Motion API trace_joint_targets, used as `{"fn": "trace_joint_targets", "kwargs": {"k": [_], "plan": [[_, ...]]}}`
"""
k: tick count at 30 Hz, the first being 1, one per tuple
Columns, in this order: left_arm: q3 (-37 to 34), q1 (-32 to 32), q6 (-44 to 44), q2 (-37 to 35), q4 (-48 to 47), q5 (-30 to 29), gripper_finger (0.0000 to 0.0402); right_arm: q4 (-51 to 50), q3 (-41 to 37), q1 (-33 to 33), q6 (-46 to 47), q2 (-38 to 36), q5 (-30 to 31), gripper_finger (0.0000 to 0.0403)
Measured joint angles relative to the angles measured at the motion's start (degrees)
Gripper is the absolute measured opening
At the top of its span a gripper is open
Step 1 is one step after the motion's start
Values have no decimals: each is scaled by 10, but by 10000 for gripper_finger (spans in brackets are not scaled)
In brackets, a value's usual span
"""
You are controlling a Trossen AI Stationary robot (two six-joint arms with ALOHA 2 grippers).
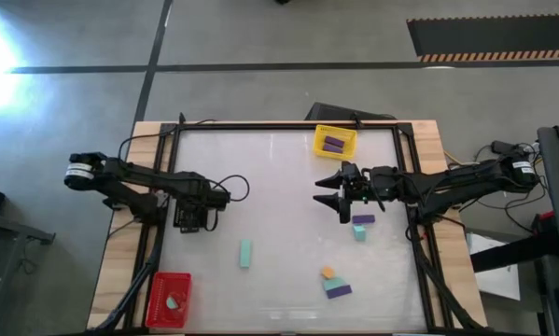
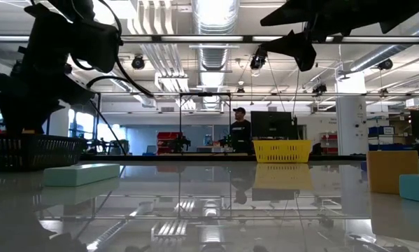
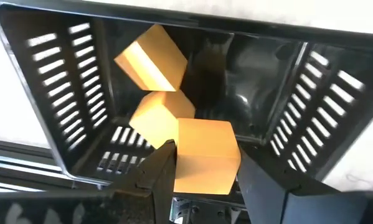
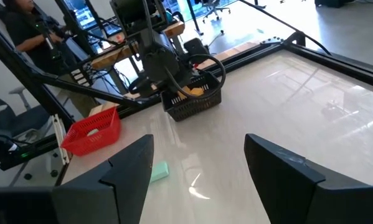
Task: Sort & place blocks by color
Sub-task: Put the yellow block into the black bin, then put the light blue block into the red bin
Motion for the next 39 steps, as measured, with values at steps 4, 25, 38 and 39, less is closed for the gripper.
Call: {"fn": "trace_joint_targets", "kwargs": {"k": [4, 25, 38, 39], "plan": [[0, 0, 2, 0, 0, 6, 150, 0, 0, 0, 0, 0, 0, 240], [113, -14, -118, -1, -25, -3, 235, -42, 0, 2, 37, 0, 0, 240], [127, -120, -152, -2, 244, -219, 235, -279, 5, 84, 281, 6, 1, 239], [128, -122, -136, -2, 259, -220, 235, -311, 11, 90, 302, 10, 2, 239]]}}
